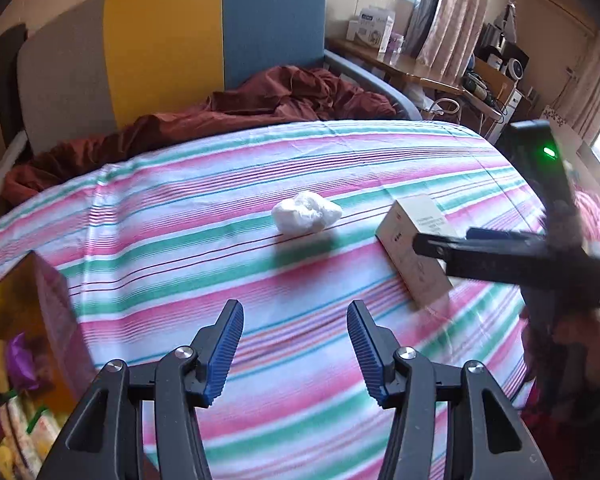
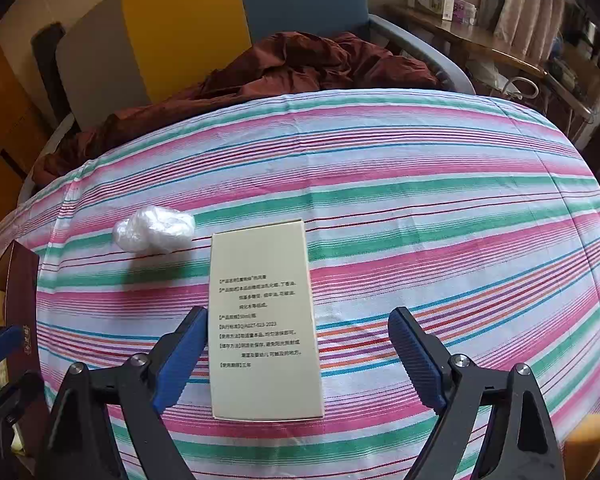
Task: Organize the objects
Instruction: 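Grasp the cream paper box with the right gripper while the left gripper grasps the plastic bundle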
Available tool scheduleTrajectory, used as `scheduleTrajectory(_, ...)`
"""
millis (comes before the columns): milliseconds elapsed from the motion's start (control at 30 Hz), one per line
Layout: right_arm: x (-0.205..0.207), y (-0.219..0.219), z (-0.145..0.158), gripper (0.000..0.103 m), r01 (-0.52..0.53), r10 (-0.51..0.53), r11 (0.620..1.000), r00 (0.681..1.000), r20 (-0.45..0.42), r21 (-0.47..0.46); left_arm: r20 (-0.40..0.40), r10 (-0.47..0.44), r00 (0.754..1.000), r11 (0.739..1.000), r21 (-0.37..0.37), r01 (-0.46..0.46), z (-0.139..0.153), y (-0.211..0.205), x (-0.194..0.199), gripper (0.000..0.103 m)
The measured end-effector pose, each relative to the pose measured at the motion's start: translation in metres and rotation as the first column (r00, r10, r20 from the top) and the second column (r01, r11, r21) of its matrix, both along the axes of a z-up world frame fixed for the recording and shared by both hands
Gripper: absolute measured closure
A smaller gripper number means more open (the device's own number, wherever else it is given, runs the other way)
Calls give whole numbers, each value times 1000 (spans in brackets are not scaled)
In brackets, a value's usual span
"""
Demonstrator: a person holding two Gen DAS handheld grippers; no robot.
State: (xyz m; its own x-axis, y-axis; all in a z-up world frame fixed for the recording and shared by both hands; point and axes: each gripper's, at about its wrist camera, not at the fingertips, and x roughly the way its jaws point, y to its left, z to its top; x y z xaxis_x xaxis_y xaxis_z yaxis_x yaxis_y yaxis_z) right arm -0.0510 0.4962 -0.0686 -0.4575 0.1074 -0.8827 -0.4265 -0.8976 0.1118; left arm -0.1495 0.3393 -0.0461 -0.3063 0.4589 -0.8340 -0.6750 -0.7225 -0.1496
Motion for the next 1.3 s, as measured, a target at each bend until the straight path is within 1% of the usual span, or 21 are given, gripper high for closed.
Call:
scheduleTrajectory(67, 1, 3, 1, 12, 12, -12, 1000, 1000, -5, -12, 53, 15, 998, 1000, 17, -16, -9, 13, -15, 43)
scheduleTrajectory(133, 1, 3, 1, 12, 11, -12, 1000, 1000, -8, -23, 77, 33, 996, 999, 29, -35, -15, 24, -27, 40)
scheduleTrajectory(300, -3, -2, -1, 12, -19, 19, 999, 1000, 3, -28, 62, 76, 995, 994, 73, -80, -15, 49, -56, 27)
scheduleTrajectory(400, -5, -6, -2, 12, -34, 35, 999, 999, 13, -23, 82, 108, 991, 988, 101, -117, -19, 60, -72, 26)
scheduleTrajectory(500, -7, -7, -4, 12, -39, 40, 999, 999, 24, -20, 99, 114, 989, 989, 84, -123, -33, 73, -82, 26)
scheduleTrajectory(533, -7, -7, -4, 12, -41, 41, 999, 999, 27, -19, 121, 114, 986, 990, 63, -122, -43, 77, -84, 28)
scheduleTrajectory(567, -7, -7, -4, 12, -43, 44, 999, 999, 30, -18, 146, 119, 982, 991, 45, -127, -52, 78, -85, 45)
scheduleTrajectory(600, -7, -8, -5, 12, -51, 51, 999, 998, 32, -19, 138, 133, 981, 990, 32, -139, -57, 76, -85, 60)
scheduleTrajectory(633, -7, -10, -5, 13, -62, 62, 998, 998, 32, -20, 102, 134, 986, 990, 32, -138, -56, 74, -81, 63)
scheduleTrajectory(667, -6, -12, -6, 18, -71, 72, 997, 997, 33, -19, 112, 115, 987, 992, 38, -120, -56, 72, -77, 64)
scheduleTrajectory(700, -7, -13, -7, 28, -79, 80, 997, 996, 39, -16, 115, 100, 988, 993, 50, -106, -56, 68, -72, 66)
scheduleTrajectory(733, -7, -14, -9, 34, -87, 87, 996, 995, 48, -15, 108, 95, 990, 994, 49, -101, -54, 63, -67, 66)
scheduleTrajectory(767, -8, -15, -11, 43, -95, 95, 995, 994, 56, -18, 102, 96, 990, 994, 49, -101, -53, 58, -62, 66)
scheduleTrajectory(800, -9, -16, -12, 46, -100, 101, 995, 993, 64, -17, 104, 97, 990, 993, 50, -103, -53, 53, -58, 66)
scheduleTrajectory(900, -9, -19, -12, 46, -109, 109, 994, 992, 61, 0, 83, 91, 992, 995, 42, -95, -51, 35, -34, 66)
scheduleTrajectory(967, -8, -19, -12, 46, -113, 113, 994, 992, 49, -2, 57, 68, 996, 997, 34, -70, -50, 23, -9, 66)
scheduleTrajectory(1067, -9, -20, -11, 46, -127, 127, 992, 991, 39, 6, -20, -13, 1000, 1000, 21, 13, -50, 10, 37, 66)
scheduleTrajectory(1167, -8, -25, -11, 46, -147, 146, 989, 989, 38, 21, -84, -74, 994, 997, -1, 74, -52, -2, 81, 66)
scheduleTrajectory(1233, -8, -28, -10, 47, -164, 163, 986, 986, 31, 25, -87, -65, 994, 998, 17, 67, -52, -15, 99, 67)
scheduleTrajectory(1267, -8, -30, -10, 52, -176, 175, 984, 984, 26, 27, -90, -57, 994, 998, 26, 60, -52, -20, 105, 67)
scheduleTrajectory(1300, -8, -33, -9, 52, -190, 190, 981, 982, 22, 29, -101, -51, 994, 998, 30, 54, -52, -25, 112, 67)
